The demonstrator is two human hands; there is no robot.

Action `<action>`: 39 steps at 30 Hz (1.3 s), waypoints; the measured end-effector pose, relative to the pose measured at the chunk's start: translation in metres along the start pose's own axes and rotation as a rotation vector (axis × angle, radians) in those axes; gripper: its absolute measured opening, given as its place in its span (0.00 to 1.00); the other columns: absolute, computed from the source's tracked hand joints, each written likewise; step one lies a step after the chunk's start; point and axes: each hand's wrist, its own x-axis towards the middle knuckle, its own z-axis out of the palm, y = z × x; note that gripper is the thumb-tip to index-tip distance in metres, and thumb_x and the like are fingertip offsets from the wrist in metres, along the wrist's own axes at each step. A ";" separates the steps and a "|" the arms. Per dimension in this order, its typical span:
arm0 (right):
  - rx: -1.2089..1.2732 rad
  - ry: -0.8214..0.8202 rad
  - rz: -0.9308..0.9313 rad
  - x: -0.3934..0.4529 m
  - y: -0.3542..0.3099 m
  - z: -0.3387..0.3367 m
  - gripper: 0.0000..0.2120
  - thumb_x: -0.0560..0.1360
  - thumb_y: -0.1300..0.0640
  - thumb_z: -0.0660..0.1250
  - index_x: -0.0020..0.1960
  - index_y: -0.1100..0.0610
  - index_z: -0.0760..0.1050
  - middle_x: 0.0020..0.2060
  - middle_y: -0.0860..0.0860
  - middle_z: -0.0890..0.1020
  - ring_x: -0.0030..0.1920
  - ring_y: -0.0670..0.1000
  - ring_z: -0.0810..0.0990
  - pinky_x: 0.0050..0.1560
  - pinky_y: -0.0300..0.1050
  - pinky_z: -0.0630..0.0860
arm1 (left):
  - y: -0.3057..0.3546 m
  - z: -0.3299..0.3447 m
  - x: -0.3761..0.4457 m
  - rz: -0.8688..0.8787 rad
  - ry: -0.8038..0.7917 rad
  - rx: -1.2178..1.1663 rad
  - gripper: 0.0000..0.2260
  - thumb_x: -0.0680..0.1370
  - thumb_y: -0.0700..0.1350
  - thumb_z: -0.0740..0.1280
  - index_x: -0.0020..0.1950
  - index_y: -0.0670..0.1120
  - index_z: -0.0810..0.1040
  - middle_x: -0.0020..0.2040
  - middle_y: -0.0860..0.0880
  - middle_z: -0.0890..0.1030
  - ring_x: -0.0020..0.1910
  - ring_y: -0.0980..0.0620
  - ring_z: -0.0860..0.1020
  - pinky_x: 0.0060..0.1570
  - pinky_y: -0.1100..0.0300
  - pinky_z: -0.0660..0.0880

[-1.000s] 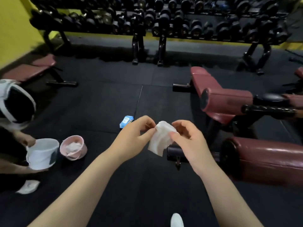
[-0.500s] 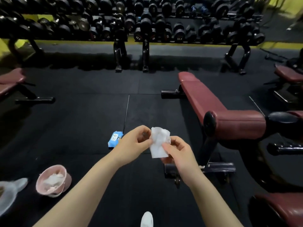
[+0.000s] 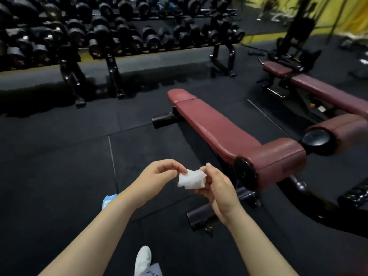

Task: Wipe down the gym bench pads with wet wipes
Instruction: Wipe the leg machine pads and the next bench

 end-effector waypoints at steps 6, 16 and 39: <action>-0.092 0.244 -0.136 0.036 0.004 0.027 0.09 0.68 0.57 0.72 0.46 0.48 0.75 0.45 0.53 0.79 0.47 0.54 0.79 0.58 0.62 0.76 | 0.001 -0.032 0.074 0.090 -0.205 0.083 0.05 0.78 0.42 0.69 0.45 0.50 0.83 0.44 0.51 0.85 0.43 0.58 0.80 0.50 0.60 0.75; 0.004 0.771 -0.207 0.009 -0.005 -0.009 0.11 0.76 0.64 0.70 0.55 0.53 0.78 0.48 0.50 0.85 0.50 0.50 0.83 0.50 0.44 0.79 | 0.017 0.000 0.149 0.192 -0.506 0.257 0.09 0.80 0.42 0.66 0.56 0.56 0.80 0.54 0.60 0.82 0.54 0.66 0.78 0.57 0.66 0.73; -0.535 1.263 -0.411 0.074 -0.035 -0.199 0.07 0.75 0.63 0.70 0.44 0.51 0.77 0.42 0.44 0.78 0.44 0.40 0.77 0.45 0.35 0.70 | 0.083 0.156 0.262 0.565 -0.760 0.474 0.13 0.80 0.41 0.64 0.55 0.59 0.77 0.57 0.64 0.77 0.60 0.66 0.72 0.58 0.73 0.66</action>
